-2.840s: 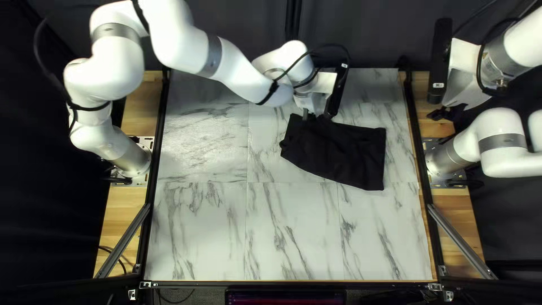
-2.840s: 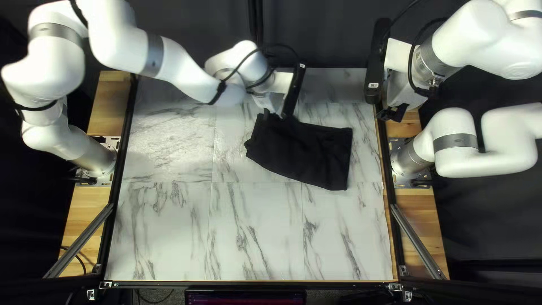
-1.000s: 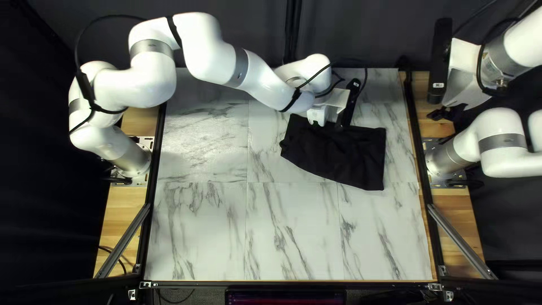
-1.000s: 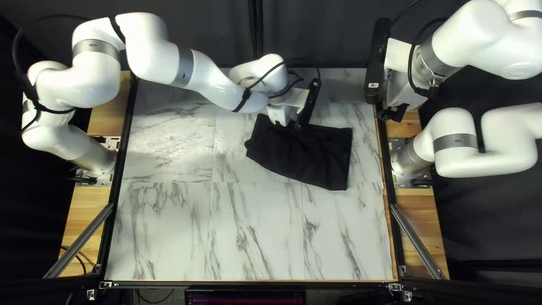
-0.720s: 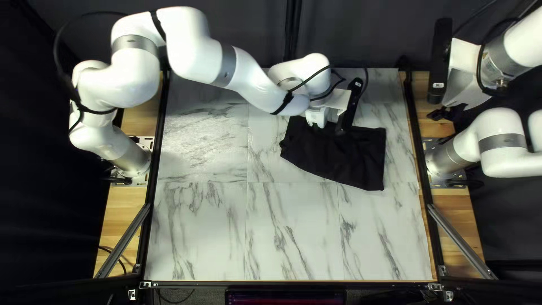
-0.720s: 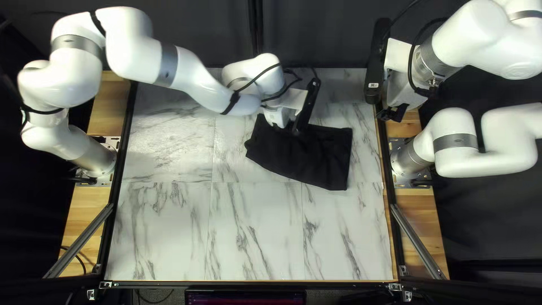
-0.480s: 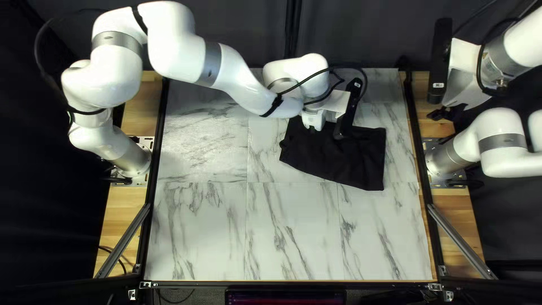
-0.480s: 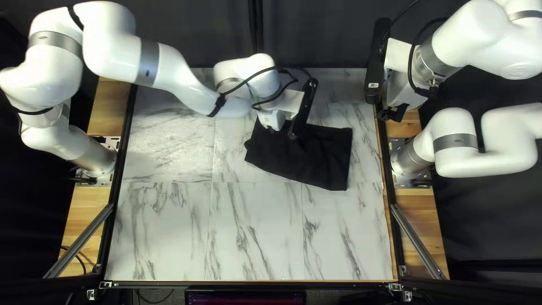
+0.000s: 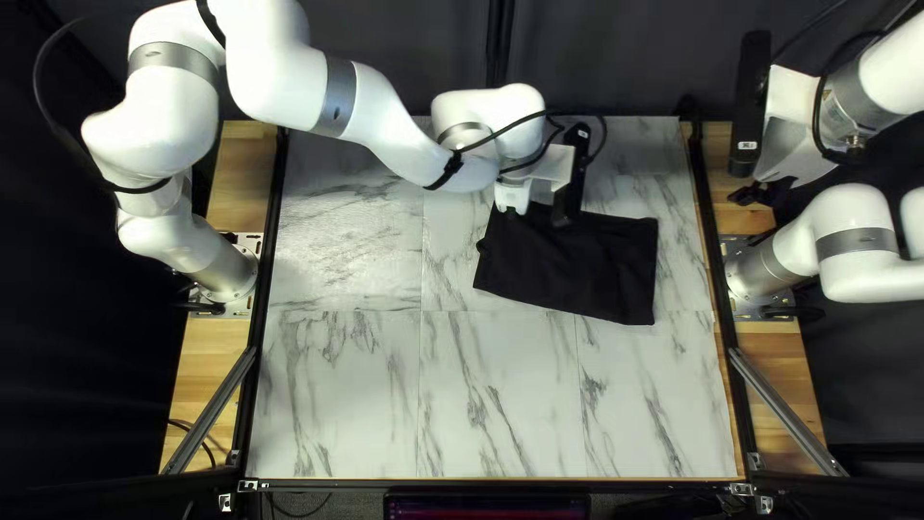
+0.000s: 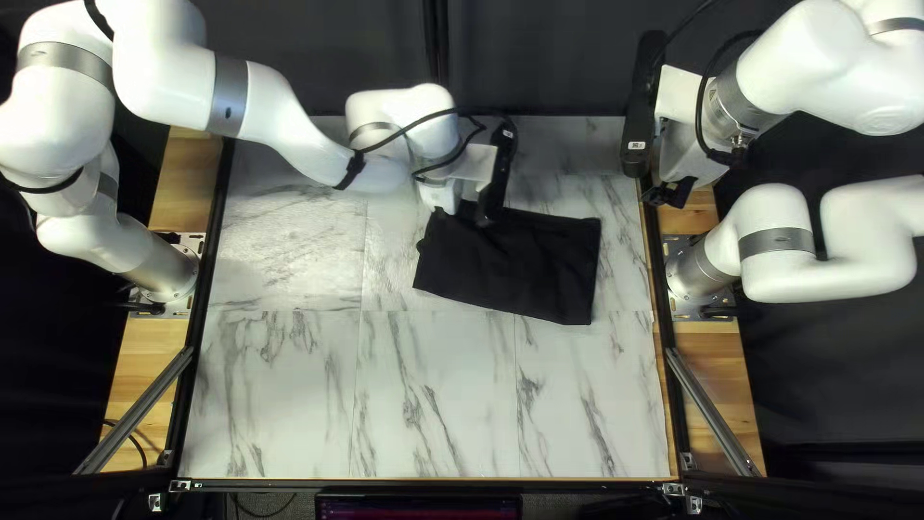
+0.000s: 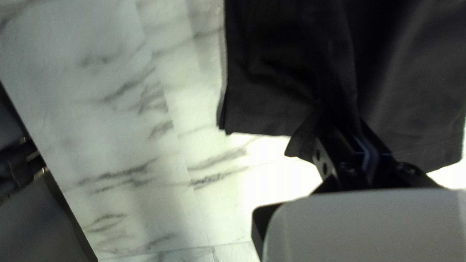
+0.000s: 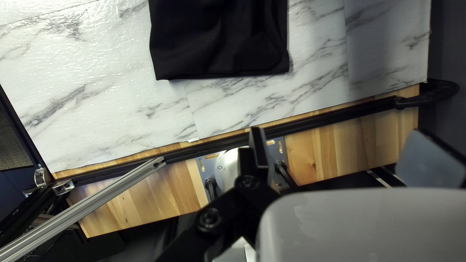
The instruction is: Fold t-shirt
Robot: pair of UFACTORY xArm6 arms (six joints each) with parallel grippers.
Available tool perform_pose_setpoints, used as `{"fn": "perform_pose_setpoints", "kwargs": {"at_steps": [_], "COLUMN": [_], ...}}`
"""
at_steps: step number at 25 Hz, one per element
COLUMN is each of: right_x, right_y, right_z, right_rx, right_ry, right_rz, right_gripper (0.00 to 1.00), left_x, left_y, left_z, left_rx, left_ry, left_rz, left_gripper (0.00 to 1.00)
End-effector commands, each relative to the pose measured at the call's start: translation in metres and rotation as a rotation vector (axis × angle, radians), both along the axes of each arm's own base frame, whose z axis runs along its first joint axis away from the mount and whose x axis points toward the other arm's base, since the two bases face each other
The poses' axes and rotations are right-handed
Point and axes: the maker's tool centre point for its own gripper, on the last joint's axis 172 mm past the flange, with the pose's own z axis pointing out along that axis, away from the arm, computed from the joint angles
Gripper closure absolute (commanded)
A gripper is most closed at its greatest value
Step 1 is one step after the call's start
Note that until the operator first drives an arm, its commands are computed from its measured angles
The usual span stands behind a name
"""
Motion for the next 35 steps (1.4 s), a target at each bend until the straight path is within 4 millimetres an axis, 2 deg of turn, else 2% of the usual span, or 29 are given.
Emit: {"fn": "perform_pose_setpoints", "kwargs": {"at_steps": [1, 13, 17, 23, 26, 29, 32, 35], "right_x": [0.0, 0.0, 0.0, 0.0, 0.0, 0.0, 0.0, 0.0], "right_y": [0.0, 0.0, 0.0, 0.0, 0.0, 0.0, 0.0, 0.0], "right_z": [0.0, 0.0, 0.0, 0.0, 0.0, 0.0, 0.0, 0.0], "right_rx": [0.0, 0.0, 0.0, 0.0, 0.0, 0.0, 0.0, 0.0], "right_ry": [0.0, 0.0, 0.0, 0.0, 0.0, 0.0, 0.0, 0.0], "right_rz": [0.0, 0.0, 0.0, 0.0, 0.0, 0.0, 0.0, 0.0], "right_gripper": [0.0, 0.0, 0.0, 0.0, 0.0, 0.0, 0.0, 0.0], "left_x": [-0.005, 0.009, 0.009, 0.008, 0.012, 0.014, 0.015, 0.013], "left_y": [0.014, 0.026, 0.031, 0.031, 0.019, 0.018, 0.022, 0.03], "left_z": [-0.014, -0.048, -0.054, -0.045, -0.028, -0.02, -0.02, -0.032], "left_rx": [-0.001, 0.033, 0.064, 0.125, 0.155, 0.175, 0.182, 0.178], "left_ry": [0.0, -0.018, -0.03, -0.072, -0.111, -0.132, -0.134, -0.123], "left_rz": [0.036, 0.053, 0.067, 0.087, 0.067, 0.055, 0.05, 0.058], "left_gripper": [1.0, 0.93, 0.95, 0.95, 0.95, 0.94, 0.95, 0.89]}}
